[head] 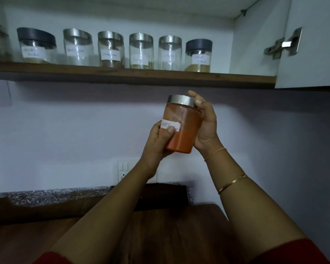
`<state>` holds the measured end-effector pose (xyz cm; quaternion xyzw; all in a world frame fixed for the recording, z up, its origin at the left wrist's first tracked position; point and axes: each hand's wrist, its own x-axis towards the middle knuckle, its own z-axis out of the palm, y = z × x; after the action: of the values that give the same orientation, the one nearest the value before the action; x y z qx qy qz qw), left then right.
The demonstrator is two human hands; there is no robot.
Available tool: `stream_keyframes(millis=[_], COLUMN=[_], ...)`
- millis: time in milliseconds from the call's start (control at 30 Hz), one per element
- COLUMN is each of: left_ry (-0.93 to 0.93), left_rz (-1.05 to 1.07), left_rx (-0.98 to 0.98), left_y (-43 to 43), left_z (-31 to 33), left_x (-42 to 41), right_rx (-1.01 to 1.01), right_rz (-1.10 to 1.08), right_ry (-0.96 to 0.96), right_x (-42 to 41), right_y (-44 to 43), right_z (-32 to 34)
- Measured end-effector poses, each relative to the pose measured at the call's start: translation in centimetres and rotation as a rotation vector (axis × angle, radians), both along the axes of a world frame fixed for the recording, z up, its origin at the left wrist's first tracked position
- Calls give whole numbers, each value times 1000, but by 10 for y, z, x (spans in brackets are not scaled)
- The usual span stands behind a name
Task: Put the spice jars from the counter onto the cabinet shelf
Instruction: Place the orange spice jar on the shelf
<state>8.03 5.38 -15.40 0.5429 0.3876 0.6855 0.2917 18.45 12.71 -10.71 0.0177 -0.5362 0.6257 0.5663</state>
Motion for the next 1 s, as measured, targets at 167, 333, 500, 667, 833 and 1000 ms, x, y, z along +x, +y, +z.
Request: stream_keyframes(millis=[167,333,500,667,833,1000], left_ry=[157,278,374,480,564,584], left_rz=[129,382,576,673,721,711], left_rx=[62,151,254,301,307,293], left_y=[4,9,9,7,9,14], left_z=[9,6,8,14,15,13], left_x=[19,46,65,83,96,103], right_rx=[-69,-49,-29,-76,-127,-138], right_rz=[15,-66,-126,-66,-26,-19], right_ry=[31,-68,-107,-64,-14,-13], right_x=[16,34,45,54,66,74], right_y=[5,9,12,14,17,20], right_z=[4,6,8,11,10,7])
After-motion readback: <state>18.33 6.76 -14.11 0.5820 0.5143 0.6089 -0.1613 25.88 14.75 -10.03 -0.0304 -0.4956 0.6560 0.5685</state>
